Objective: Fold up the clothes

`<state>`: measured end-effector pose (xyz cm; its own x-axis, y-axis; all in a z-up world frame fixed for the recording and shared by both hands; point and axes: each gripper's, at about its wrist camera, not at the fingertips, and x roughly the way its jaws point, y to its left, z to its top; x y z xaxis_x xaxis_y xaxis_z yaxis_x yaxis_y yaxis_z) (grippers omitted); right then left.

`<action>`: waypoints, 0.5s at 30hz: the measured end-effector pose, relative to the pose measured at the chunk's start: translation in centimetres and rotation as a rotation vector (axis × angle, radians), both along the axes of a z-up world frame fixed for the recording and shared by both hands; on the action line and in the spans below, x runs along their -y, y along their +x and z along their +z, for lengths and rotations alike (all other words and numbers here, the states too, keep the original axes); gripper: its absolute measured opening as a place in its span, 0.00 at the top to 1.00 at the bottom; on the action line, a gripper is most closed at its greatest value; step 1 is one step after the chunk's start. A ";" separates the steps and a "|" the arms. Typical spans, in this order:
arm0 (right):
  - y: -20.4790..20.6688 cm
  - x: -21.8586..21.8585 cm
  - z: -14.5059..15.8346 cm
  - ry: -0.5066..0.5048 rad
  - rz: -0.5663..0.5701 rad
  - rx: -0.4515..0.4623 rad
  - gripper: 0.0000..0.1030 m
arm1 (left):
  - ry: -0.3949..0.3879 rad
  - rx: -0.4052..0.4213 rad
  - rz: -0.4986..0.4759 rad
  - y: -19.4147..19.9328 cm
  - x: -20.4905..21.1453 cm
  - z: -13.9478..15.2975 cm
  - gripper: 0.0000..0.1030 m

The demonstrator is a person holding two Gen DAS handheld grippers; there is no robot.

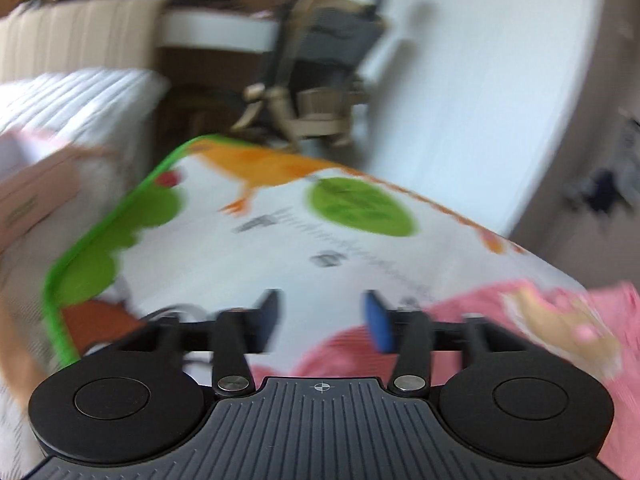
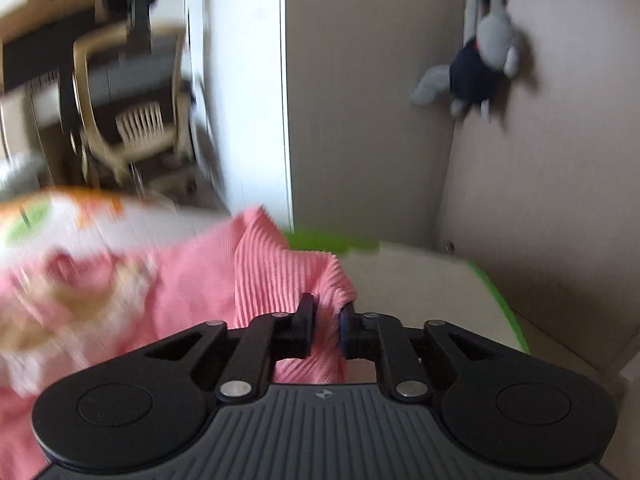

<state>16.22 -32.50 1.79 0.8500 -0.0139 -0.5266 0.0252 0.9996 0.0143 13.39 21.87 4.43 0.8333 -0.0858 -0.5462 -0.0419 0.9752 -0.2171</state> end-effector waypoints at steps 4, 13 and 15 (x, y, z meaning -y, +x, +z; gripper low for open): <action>-0.6 -2.8 1.6 -0.175 0.003 0.087 0.47 | 0.064 -0.005 -0.190 2.9 6.3 -0.8 0.16; -0.8 -0.2 0.7 -0.188 -0.017 0.047 0.33 | 0.282 -0.077 -0.340 5.2 12.6 -5.1 0.10; -2.1 -1.0 0.4 -0.186 0.038 0.048 0.33 | 0.285 -0.096 -0.363 4.5 11.7 -5.1 0.10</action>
